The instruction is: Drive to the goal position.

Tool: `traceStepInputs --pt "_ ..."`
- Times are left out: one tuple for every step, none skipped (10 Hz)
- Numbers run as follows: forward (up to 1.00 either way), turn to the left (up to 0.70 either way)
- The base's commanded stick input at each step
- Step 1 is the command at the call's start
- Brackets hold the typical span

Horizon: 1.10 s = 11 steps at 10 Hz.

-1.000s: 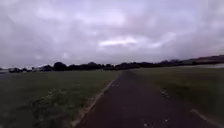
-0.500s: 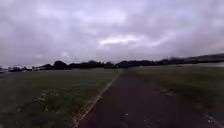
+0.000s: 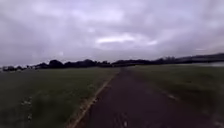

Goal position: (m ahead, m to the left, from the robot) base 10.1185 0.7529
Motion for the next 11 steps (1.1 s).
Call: traceStepInputs --pt "0.5 -0.25" --pt "0.5 -0.25" --pt "0.5 -0.25" --pt "0.5 0.0" --pt "0.5 0.0" --pt "0.5 0.0" --pt "0.5 0.0" --pt "0.5 0.0" --pt "0.5 0.0" --pt "0.5 0.0" --pt "0.5 0.0"
